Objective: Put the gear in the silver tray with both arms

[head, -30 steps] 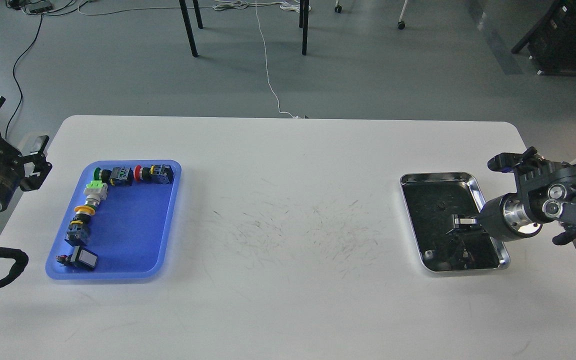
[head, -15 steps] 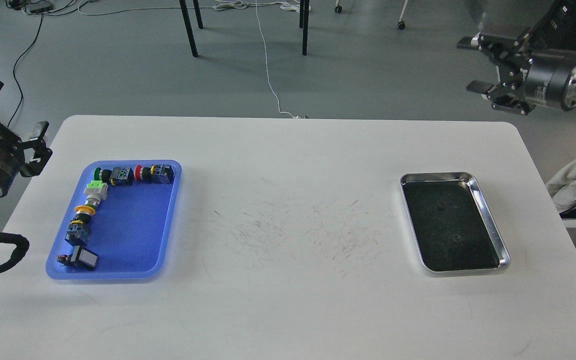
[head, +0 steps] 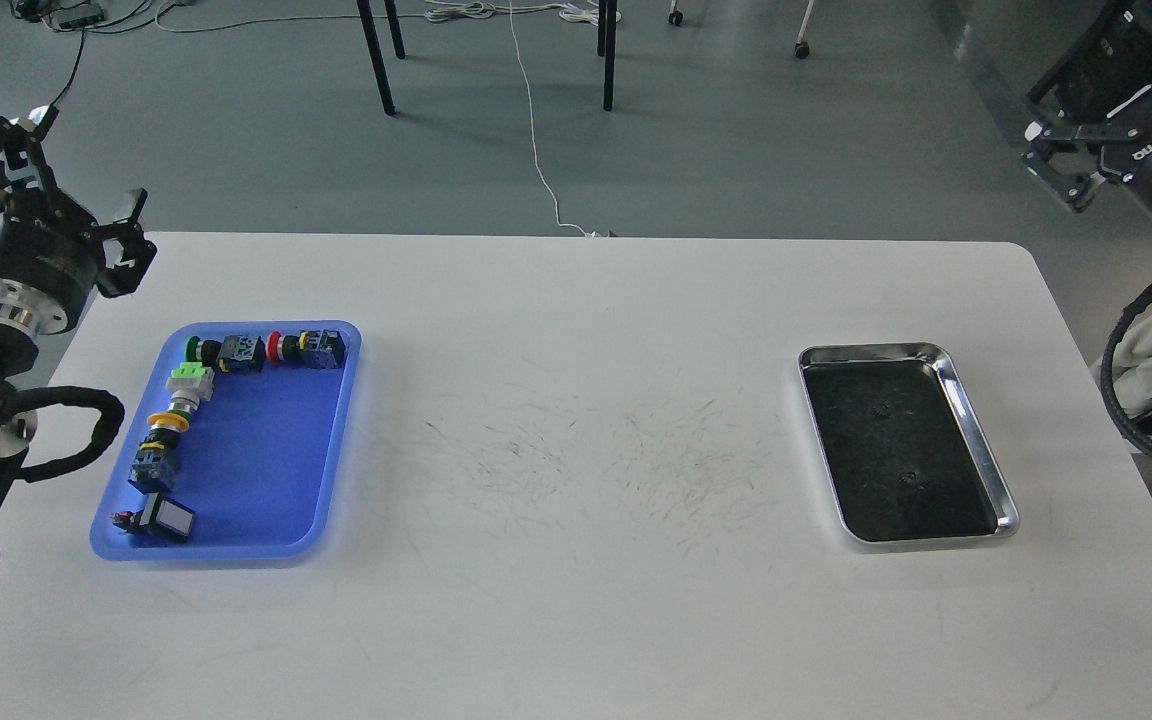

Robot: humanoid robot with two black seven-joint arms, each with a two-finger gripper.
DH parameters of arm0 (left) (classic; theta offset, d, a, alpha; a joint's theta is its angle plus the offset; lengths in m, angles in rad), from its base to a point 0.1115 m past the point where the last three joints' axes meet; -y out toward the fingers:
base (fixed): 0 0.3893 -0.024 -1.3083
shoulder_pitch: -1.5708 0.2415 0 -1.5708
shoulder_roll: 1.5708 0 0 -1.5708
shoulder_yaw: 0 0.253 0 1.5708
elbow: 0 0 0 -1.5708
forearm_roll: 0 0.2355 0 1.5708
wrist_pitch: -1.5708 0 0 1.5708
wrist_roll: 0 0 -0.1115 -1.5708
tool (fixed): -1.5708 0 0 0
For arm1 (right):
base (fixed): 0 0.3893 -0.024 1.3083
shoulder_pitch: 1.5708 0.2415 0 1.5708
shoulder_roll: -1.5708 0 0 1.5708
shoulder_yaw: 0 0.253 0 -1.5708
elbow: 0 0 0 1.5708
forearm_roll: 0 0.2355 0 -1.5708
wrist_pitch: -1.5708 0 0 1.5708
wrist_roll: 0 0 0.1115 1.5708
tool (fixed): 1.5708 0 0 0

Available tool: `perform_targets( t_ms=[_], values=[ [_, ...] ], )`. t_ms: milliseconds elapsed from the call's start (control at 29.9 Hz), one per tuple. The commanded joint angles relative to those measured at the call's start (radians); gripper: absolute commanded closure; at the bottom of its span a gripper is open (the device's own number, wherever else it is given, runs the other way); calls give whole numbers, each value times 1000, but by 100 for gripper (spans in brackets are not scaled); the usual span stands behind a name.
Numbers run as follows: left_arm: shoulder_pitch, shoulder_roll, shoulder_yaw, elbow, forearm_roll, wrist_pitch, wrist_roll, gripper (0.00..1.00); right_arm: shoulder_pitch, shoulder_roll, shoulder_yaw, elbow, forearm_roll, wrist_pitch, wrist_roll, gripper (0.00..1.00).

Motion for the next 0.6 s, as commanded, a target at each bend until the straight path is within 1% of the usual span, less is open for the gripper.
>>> perform_targets(
  t_ms=[0, 67, 167, 334, 401, 568],
  values=[
    [-19, -43, 5, 57, -7, -3, -1, 2, -72, 78, 42, 0, 3, 0, 1, 1],
    [-21, -66, 4, 62, -12, 1, -1, 2, -84, 115, 50, -2, 2, 0, 11, 1],
    [-22, -125, 1, 58, -20, 1, -3, 2, -102, 128, 68, 7, 0, 0, 41, 1],
    [-36, -144, -1, 60, -27, -3, -3, 2, -145, 157, 74, 13, -4, 0, 48, 1],
    [-45, -145, 5, 58, -12, -10, -9, 2, -161, 157, 79, 17, -4, 0, 50, 1],
    [-57, -144, 18, 57, -12, -10, -9, 2, -193, 158, 120, 15, -4, 0, 51, 1]
  ],
)
